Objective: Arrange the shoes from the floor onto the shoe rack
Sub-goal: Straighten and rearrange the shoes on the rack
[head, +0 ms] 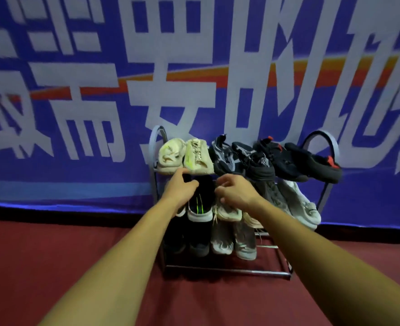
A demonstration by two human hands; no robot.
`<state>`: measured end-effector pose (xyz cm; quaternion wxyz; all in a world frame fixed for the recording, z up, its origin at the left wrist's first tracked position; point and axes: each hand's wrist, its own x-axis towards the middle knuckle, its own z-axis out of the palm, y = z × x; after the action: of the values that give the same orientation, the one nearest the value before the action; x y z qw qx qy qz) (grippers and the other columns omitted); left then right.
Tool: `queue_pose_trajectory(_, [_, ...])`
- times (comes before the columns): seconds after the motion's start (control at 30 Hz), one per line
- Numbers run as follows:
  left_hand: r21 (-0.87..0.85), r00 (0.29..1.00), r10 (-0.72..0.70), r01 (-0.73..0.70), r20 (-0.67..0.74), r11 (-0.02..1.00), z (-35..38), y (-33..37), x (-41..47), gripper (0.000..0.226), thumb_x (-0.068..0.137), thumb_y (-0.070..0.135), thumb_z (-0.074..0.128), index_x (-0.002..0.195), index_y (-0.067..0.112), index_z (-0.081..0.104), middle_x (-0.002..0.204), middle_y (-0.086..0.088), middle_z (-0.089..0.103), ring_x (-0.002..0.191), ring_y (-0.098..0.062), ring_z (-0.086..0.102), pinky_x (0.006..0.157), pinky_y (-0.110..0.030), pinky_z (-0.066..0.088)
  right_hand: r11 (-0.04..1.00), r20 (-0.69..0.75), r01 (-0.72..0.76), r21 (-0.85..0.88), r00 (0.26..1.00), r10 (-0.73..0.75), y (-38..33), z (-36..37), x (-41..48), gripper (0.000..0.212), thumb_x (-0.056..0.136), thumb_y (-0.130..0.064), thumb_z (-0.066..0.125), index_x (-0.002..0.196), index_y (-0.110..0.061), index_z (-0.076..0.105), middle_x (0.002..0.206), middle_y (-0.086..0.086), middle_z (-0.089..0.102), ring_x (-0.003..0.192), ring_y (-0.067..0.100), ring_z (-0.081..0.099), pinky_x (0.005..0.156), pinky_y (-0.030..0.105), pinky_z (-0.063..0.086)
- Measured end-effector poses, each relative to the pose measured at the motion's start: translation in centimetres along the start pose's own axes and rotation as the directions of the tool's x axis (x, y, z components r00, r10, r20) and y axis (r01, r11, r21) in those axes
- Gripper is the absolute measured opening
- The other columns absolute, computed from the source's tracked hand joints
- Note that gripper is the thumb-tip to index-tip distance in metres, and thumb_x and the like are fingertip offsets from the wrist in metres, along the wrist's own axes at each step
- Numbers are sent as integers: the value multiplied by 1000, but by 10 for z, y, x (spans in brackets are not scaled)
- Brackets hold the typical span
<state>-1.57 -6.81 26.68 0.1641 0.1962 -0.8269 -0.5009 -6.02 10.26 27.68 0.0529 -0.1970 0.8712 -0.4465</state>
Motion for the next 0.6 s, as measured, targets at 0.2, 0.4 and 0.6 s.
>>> queue_pose_trajectory(0.2, [90, 994, 27, -17, -104, 996, -18, -7, 27, 70, 88, 28, 61, 148, 42, 28, 140, -6, 54, 121, -32, 55, 99, -38, 47, 988, 17, 65, 140, 998, -68, -4, 1, 23, 28, 91, -12, 62, 118, -15, 64, 94, 4, 71, 62, 14, 67, 59, 24, 50])
queue_pose_trajectory(0.4, [-280, 985, -161, 136, -66, 950, -22, -15, 46, 51, 87, 38, 59, 134, 52, 43, 129, -5, 59, 98, -25, 60, 70, -33, 55, 964, 45, -6, 267, 999, -7, 3, 12, 43, 21, 89, -11, 61, 109, -18, 64, 95, 11, 71, 63, 16, 68, 56, 25, 47])
queue_pose_trajectory(0.6, [-371, 961, -136, 38, -241, 928, -8, -15, 55, 7, 88, 30, 61, 94, 34, 61, 103, -2, 68, 83, -23, 65, 61, -30, 46, 931, 51, -53, 362, 998, 37, -1, 13, 44, 17, 88, -7, 60, 103, -14, 61, 104, 19, 71, 63, 19, 65, 52, 24, 45])
